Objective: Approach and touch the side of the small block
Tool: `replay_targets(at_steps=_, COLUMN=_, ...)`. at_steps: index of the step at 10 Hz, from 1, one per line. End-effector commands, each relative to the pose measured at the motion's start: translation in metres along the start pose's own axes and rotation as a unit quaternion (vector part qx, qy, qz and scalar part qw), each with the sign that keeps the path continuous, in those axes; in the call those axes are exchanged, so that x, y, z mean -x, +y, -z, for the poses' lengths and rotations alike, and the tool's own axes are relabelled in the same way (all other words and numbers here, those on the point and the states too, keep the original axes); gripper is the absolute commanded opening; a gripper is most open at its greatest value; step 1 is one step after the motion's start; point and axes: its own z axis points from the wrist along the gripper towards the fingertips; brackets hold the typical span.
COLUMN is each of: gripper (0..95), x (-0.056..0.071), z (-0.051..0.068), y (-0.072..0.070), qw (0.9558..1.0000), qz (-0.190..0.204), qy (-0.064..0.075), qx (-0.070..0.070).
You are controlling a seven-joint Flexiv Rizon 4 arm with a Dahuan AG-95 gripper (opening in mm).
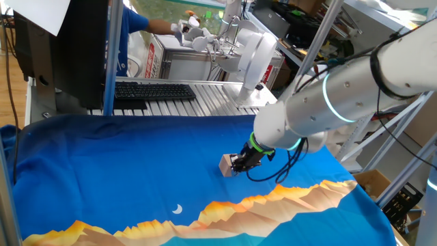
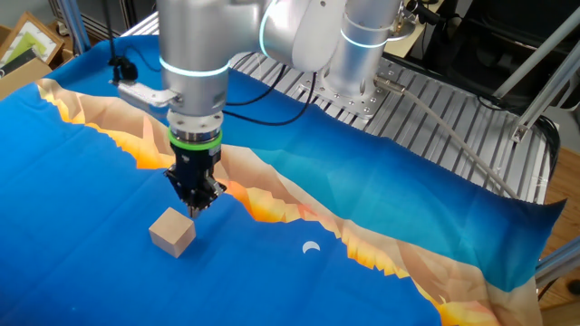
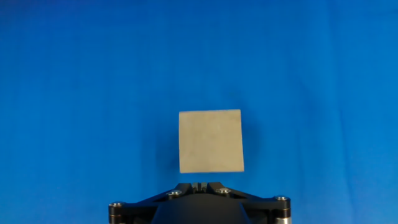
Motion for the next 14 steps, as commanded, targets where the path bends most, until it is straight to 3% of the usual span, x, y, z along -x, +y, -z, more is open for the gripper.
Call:
replay_targets(at_steps=1, gripper=0.0, x=0.000, z=0.000, y=0.000, qw=0.9982, qz=-0.007, qy=-0.057, qx=0.015)
replay_targets(at_steps=2, gripper=0.0, x=0.000, z=0.000, y=-0.001, qw=0.9970, qz=-0.010, qy=-0.076, qx=0.016)
replay_targets(at_steps=3, gripper=0.0, x=0.000, z=-0.001, y=-0.001, qw=0.9966, qz=-0.011, qy=-0.080, qx=0.016)
replay_targets(at_steps=5, gripper=0.0, x=-0.002, z=-0.011, y=-0.001, qw=0.9918, qz=-0.028, qy=-0.123, qx=0.021)
replay_targets(at_steps=7, gripper=0.0, x=0.003, z=-0.020, y=-0.003, qw=0.9901, qz=-0.033, qy=-0.135, qx=0.022)
replay_targets(at_steps=9, gripper=0.0, x=0.020, z=-0.014, y=-0.005, qw=0.9932, qz=-0.031, qy=-0.110, qx=0.022)
replay_targets(at_steps=11, gripper=0.0, x=0.025, z=0.002, y=-0.005, qw=0.9985, qz=-0.021, qy=-0.051, qx=0.009)
replay_targets(at_steps=13, gripper=0.0, x=0.027, z=0.018, y=-0.004, qw=0.9991, qz=-0.021, qy=-0.037, qx=0.006)
replay_targets(at_steps=14, gripper=0.0, x=0.026, z=0.019, y=-0.003, qw=0.9993, qz=-0.022, qy=-0.031, qx=-0.003)
